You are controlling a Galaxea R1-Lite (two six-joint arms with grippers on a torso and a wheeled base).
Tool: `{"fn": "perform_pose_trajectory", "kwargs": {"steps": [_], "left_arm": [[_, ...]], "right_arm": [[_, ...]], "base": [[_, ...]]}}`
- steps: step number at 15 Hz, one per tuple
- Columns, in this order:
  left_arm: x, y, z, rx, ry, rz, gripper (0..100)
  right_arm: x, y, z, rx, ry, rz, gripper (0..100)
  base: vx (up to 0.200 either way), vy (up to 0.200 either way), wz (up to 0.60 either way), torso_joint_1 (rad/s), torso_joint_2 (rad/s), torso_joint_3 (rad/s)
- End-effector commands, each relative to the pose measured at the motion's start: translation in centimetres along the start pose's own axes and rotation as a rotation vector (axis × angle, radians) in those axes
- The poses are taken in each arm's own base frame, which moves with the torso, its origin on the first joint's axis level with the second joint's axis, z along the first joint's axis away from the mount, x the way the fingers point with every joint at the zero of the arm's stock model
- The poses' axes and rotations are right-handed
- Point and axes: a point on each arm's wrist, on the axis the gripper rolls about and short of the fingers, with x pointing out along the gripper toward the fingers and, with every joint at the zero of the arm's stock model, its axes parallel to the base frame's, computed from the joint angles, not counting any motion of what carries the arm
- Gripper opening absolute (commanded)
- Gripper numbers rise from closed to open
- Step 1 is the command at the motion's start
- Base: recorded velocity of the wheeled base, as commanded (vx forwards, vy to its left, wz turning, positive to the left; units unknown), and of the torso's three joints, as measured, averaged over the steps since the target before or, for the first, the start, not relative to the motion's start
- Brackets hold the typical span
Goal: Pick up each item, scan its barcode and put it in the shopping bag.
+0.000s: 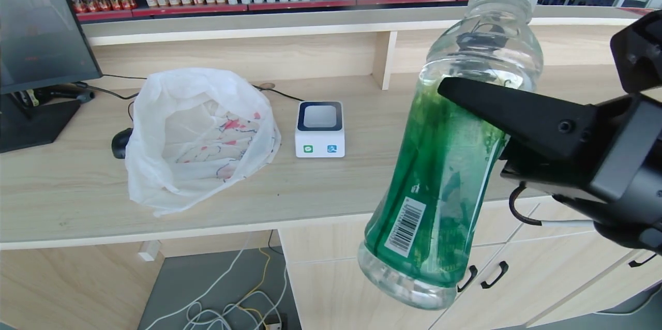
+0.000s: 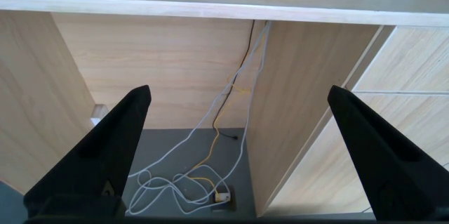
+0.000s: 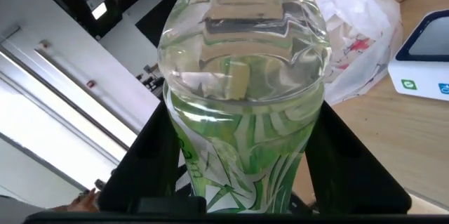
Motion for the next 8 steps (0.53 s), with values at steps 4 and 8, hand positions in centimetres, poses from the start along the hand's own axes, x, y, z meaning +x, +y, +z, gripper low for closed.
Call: {"fn": "perform_pose_trajectory", "kwargs": {"steps": [4, 8], "left_arm": [[0.0, 0.0, 0.0, 0.000, 0.000, 0.000, 100], [0.0, 0.0, 0.0, 0.000, 0.000, 0.000, 100]], "right_arm": [[-1.7, -0.4, -1.2, -0.137, 0.039, -0.033, 0], [-1.7, -1.2, -1.7, -0.291, 0.012, -0.169, 0]], "base": [[0.000, 0.000, 0.00, 0.000, 0.00, 0.000], [0.000, 0.000, 0.00, 0.000, 0.00, 0.000]]}}
